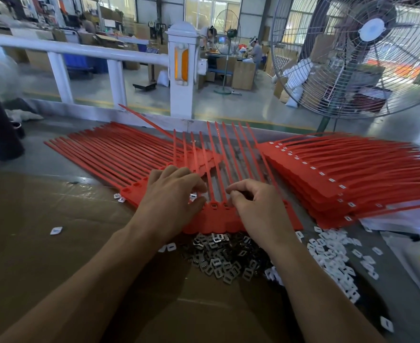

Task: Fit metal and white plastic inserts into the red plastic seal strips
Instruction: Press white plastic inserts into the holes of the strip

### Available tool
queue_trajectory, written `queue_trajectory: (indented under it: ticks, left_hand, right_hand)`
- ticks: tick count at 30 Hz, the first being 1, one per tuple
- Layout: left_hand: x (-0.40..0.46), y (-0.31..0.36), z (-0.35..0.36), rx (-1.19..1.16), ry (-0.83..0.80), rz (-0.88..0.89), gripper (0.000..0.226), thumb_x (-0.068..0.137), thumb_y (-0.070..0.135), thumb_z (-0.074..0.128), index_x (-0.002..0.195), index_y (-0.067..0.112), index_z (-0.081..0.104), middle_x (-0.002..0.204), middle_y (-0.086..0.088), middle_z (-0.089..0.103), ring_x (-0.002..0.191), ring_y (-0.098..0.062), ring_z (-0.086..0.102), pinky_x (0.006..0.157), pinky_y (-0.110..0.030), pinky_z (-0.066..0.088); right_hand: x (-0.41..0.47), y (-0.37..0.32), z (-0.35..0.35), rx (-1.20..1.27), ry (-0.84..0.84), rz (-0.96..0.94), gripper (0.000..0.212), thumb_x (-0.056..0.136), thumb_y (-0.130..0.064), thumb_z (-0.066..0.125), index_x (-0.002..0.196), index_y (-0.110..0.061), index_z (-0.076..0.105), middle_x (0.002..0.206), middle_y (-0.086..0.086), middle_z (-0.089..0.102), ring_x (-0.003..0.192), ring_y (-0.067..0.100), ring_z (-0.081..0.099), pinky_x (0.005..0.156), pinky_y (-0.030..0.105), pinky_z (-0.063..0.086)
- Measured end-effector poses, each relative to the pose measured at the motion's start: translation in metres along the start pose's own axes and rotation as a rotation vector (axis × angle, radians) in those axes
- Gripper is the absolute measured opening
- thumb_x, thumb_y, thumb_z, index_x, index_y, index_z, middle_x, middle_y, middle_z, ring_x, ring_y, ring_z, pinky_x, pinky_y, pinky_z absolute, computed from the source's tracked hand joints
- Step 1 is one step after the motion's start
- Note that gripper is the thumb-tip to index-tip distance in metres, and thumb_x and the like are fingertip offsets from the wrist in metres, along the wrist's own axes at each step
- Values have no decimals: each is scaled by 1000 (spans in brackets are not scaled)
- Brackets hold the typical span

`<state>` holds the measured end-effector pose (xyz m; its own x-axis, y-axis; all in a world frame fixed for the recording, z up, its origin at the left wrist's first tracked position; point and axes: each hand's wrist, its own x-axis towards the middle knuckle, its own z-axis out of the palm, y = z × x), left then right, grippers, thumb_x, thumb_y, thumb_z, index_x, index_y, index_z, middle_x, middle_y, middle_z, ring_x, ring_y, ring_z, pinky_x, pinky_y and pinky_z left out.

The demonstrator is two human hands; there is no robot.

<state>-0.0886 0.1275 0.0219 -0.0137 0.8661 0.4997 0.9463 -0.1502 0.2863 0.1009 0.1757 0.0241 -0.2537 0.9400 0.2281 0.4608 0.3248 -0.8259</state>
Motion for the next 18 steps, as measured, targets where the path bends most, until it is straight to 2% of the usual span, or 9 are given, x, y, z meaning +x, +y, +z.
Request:
queue_trajectory:
  ticks: [3,8,15,18]
  left_hand:
    - [-1,-7,2,-77,-43,-85,13,91,49,65,102,40,66,102,22,57,106,-4,42,92,-28,17]
    - [0,-11,3,-90,-108,-122,8,90,48,68,96,42,68,94,28,53,103,-5,40,92,-31,19]
    - [1,-11,6,-113,-130,-161,7,88,48,71,95,44,70,100,25,58,107,-7,41,95,-33,19]
    - [3,-10,5,-102,-138,-166,11,88,48,71,98,44,72,98,26,57,108,-7,41,95,-32,18]
  right_hand:
    - [1,1,1,-14,-3,4,16,100,-24,61,99,-32,76,87,-16,74,81,-6,66,64,10,44]
    - [1,3,2,-12,7,-8,15,99,-25,63,99,-32,76,85,-17,73,76,-4,66,64,10,43]
    - [2,2,3,9,-9,-8,15,99,-24,64,97,-31,76,90,-12,75,80,2,66,71,20,48]
    - [1,1,1,-2,-19,-16,15,99,-24,63,97,-31,76,90,-13,74,80,1,67,69,16,47]
